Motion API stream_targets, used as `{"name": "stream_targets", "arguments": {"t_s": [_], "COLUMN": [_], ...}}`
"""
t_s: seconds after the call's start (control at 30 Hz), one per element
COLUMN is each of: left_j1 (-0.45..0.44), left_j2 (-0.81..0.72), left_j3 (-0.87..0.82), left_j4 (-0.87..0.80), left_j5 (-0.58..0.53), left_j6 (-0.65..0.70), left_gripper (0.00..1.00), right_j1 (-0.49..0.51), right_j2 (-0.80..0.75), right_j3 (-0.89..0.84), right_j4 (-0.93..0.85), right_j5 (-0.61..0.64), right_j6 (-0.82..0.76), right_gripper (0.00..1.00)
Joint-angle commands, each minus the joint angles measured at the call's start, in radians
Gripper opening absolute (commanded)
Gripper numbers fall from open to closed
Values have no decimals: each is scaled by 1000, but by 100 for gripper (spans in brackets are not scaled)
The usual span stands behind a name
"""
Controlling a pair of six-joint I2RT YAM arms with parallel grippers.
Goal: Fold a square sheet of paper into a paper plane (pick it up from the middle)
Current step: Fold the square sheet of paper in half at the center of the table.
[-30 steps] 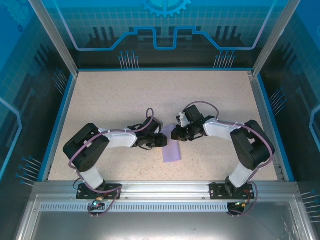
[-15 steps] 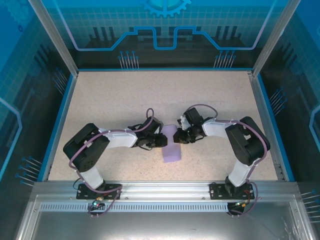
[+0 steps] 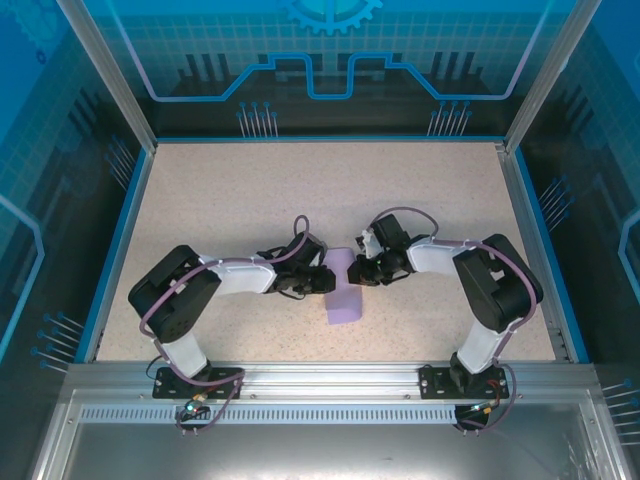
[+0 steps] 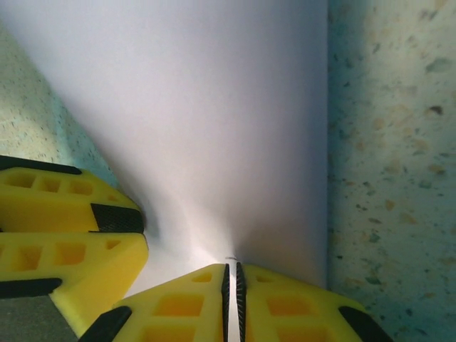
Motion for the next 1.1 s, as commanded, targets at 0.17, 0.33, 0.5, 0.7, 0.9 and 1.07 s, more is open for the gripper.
{"name": "stream_targets", "arguments": {"t_s": [0.17, 0.33, 0.5, 0.7, 0.9, 1.07], "left_j1": [-5, -6, -5, -6, -5, -5], "left_j2": [51, 51, 46, 33, 33, 28], "left_j3": [-5, -8, -14, -22, -18, -9], "left_j4": [-97, -105, -109, -120, -125, -131], "left_j5": [-62, -66, -75, -84, -85, -84], "left_j6": [48, 53, 56, 61, 65, 65], "left_gripper": [25, 25, 25, 25, 25, 25], "right_j1": [-16, -33, -55, -75, -86, -32], "right_j2": [46, 66, 104, 41, -11, -25], "right_j3": [38, 43, 43, 40, 44, 112], "right_j4": [27, 37, 25, -35, -32, -30], "right_j5": [8, 27, 46, 75, 23, -12], "right_j6": [13, 9, -5, -21, -12, -2], "right_gripper": [12, 12, 11, 11, 11, 12]}}
